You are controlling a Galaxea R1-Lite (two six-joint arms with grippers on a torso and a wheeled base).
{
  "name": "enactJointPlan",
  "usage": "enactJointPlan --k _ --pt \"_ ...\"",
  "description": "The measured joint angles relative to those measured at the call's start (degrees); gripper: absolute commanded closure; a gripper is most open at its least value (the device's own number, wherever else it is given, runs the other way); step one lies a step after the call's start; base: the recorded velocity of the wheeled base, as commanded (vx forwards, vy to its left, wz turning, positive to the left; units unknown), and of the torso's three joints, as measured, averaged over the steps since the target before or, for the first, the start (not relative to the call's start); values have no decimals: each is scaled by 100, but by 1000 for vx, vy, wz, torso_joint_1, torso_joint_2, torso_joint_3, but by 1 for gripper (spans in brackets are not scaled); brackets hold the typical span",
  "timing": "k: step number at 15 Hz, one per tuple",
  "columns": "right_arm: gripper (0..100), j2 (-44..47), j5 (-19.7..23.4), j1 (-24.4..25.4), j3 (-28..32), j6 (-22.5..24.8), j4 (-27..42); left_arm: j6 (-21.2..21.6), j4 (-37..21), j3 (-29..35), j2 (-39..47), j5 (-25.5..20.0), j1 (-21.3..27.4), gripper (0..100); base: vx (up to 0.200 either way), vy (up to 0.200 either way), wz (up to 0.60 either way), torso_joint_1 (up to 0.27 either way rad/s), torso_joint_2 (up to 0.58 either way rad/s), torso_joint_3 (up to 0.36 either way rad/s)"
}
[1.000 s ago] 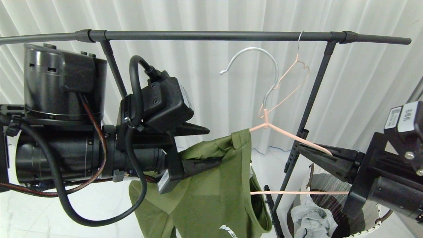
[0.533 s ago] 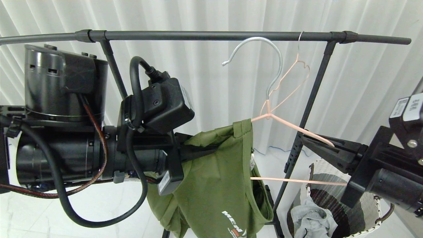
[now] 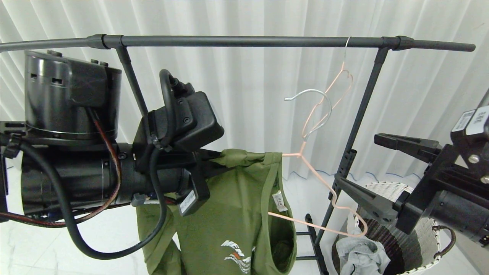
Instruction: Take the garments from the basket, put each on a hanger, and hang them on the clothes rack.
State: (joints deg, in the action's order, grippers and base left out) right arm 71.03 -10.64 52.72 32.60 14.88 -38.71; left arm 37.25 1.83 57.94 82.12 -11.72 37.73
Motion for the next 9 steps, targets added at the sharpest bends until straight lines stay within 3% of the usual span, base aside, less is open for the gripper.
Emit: enactJointPlan --k 3,6,9 --pt "0 -37 30 -11 -7 5 4 -63 183 -4 5 439 -17 100 0 0 0 0 0 0" --pt "0 -56 63 30 -40 -17 45 -545 597 -4 40 885 -37 100 0 0 0 0 0 0" --pt "0 -9 68 166 -154 -217 69 -1125 1401 0 112 1352 -27 100 0 0 0 0 0 0"
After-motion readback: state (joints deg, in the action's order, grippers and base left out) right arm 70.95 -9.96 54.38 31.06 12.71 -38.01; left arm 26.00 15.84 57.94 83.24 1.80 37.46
